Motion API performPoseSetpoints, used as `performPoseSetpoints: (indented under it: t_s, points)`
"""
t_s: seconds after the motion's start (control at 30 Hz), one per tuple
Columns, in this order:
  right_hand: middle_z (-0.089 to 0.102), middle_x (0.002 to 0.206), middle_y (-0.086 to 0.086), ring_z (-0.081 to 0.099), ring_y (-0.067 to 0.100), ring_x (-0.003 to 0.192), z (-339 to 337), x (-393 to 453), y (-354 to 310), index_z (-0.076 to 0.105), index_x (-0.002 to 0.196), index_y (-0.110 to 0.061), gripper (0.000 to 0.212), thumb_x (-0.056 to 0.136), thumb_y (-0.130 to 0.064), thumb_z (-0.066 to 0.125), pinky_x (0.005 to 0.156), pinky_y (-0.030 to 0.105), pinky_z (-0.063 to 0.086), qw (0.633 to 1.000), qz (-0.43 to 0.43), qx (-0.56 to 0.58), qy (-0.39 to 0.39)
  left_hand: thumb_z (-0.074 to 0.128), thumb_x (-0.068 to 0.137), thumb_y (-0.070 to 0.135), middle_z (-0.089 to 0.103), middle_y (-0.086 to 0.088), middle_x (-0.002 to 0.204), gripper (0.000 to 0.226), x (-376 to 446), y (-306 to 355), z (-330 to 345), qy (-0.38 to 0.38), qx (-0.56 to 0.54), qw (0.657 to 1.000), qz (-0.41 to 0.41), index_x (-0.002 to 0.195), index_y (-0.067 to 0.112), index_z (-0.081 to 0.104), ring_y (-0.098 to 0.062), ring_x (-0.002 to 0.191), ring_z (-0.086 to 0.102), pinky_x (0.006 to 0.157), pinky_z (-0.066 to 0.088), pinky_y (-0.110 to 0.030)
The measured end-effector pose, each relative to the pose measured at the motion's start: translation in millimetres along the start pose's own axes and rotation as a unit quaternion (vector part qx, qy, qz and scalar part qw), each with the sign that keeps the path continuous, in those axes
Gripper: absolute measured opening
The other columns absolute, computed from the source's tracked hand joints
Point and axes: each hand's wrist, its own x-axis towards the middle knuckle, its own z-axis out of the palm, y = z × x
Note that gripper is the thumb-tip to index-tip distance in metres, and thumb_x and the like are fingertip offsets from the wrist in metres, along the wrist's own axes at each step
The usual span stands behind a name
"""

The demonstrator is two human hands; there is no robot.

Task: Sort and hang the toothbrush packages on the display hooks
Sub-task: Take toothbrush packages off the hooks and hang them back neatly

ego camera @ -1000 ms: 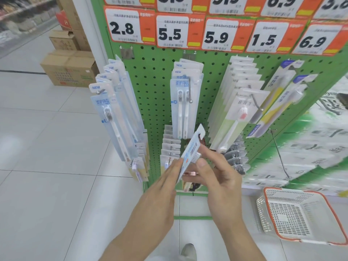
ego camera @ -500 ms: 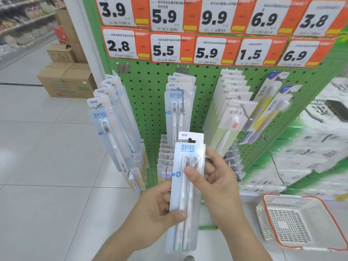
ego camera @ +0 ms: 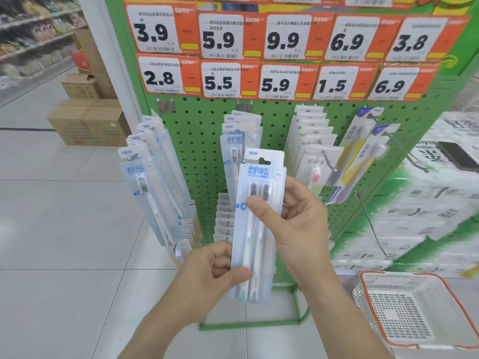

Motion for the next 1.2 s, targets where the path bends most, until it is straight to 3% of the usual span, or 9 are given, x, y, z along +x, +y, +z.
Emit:
performPoseSetpoints:
  t_s: [0.2, 0.37, 0.5, 0.6, 0.7, 0.83, 1.0, 1.13, 1.2]
  points:
    - [0.078, 0.100, 0.007, 0.075, 0.025, 0.090, 4.0, -0.9, 3.0, 0.068, 0.110, -0.007, 0.039, 0.074, -0.007, 0.082, 0.077, 0.033, 0.060, 0.999, -0.033, -0.014, -0.018, 0.076, 0.081, 0.025, 0.079, -0.002, 0.097, 0.030, 4.1, -2.7, 1.2, 0.004, 0.027, 0.999, 0.016, 0.109, 0.014, 0.070, -0.020, 0.091, 0.075, 0.086, 0.057, -0.035]
    - [0.078, 0.103, 0.003, 0.075, 0.023, 0.095, 7.3, 11.2, 5.8, 0.067, 0.113, -0.011, 0.038, 0.079, -0.004, 0.083, 0.084, 0.039, 0.060, 0.998, -0.021, -0.054, -0.033, 0.073, 0.081, 0.029, 0.079, -0.003, 0.100, 0.034, 11.6, -4.2, 0.9, 0.015, 0.028, 0.999, 0.020, 0.111, 0.013, 0.068, -0.023, 0.097, 0.075, 0.094, 0.056, -0.043]
    - [0.078, 0.103, 0.001, 0.074, 0.020, 0.097, 9.8, 20.6, 8.9, 0.066, 0.112, -0.013, 0.034, 0.082, -0.008, 0.082, 0.087, 0.041, 0.060, 0.996, -0.005, -0.079, -0.031, 0.071, 0.088, 0.024, 0.078, -0.001, 0.102, 0.028, 20.7, -4.6, -1.6, 0.018, 0.040, 0.999, 0.021, 0.113, 0.014, 0.066, -0.023, 0.098, 0.074, 0.094, 0.056, -0.042]
    - [0.077, 0.102, -0.004, 0.074, 0.016, 0.094, 12.5, 25.4, 12.0, 0.062, 0.110, -0.019, 0.030, 0.086, -0.017, 0.081, 0.085, 0.040, 0.059, 0.992, 0.005, -0.118, -0.032, 0.069, 0.093, 0.025, 0.077, 0.006, 0.098, 0.017, 31.7, -4.2, -4.7, 0.040, 0.066, 0.997, 0.029, 0.110, 0.022, 0.064, -0.015, 0.094, 0.073, 0.088, 0.057, -0.035]
    - [0.073, 0.098, -0.005, 0.070, 0.017, 0.090, 16.2, 28.1, 14.7, 0.058, 0.108, -0.029, 0.023, 0.092, -0.038, 0.073, 0.084, 0.048, 0.057, 0.982, -0.003, -0.187, -0.031, 0.069, 0.091, 0.037, 0.071, 0.019, 0.085, 0.012, 44.3, -1.0, -8.2, 0.071, 0.103, 0.991, 0.040, 0.097, 0.031, 0.061, -0.005, 0.083, 0.068, 0.077, 0.052, -0.023]
    - [0.061, 0.081, -0.015, 0.057, 0.006, 0.078, 17.3, 32.2, 5.1, 0.059, 0.099, -0.026, 0.023, 0.102, -0.046, 0.049, 0.077, 0.027, 0.049, 0.981, -0.026, -0.190, -0.022, 0.071, 0.083, 0.051, 0.069, 0.025, 0.103, 0.031, 58.7, 11.7, -9.7, 0.129, 0.114, 0.982, 0.076, 0.108, 0.038, 0.058, 0.000, 0.098, 0.066, 0.090, 0.053, -0.031]
    - [0.066, 0.117, -0.010, 0.059, 0.005, 0.118, 17.3, 47.9, -6.7, 0.064, 0.120, -0.021, 0.032, 0.109, -0.033, 0.037, 0.099, 0.027, 0.047, 0.964, -0.119, -0.238, 0.021, 0.072, 0.085, 0.041, 0.067, 0.028, 0.103, 0.027, 66.0, 43.9, -7.2, 0.209, 0.090, 0.957, 0.178, 0.107, 0.039, 0.057, 0.000, 0.099, 0.064, 0.087, 0.050, -0.018]
    - [0.067, 0.110, -0.005, 0.061, 0.004, 0.107, 26.6, 66.0, -34.6, 0.066, 0.114, -0.017, 0.022, 0.103, -0.008, 0.049, 0.092, 0.017, 0.046, 0.933, -0.217, -0.281, 0.061, 0.075, 0.083, 0.038, 0.071, 0.010, 0.105, 0.031, 74.7, 62.7, -17.9, 0.200, 0.036, 0.955, 0.215, 0.110, 0.028, 0.063, -0.012, 0.102, 0.067, 0.092, 0.053, -0.028]
    - [0.068, 0.103, -0.004, 0.062, 0.005, 0.097, 30.9, 79.2, -48.7, 0.069, 0.107, -0.013, 0.024, 0.097, 0.001, 0.052, 0.085, 0.014, 0.045, 0.901, -0.255, -0.345, 0.064, 0.075, 0.083, 0.036, 0.071, 0.008, 0.106, 0.031, 77.3, 70.3, -21.6, 0.195, 0.034, 0.953, 0.227, 0.111, 0.028, 0.064, -0.013, 0.102, 0.067, 0.090, 0.053, -0.025]
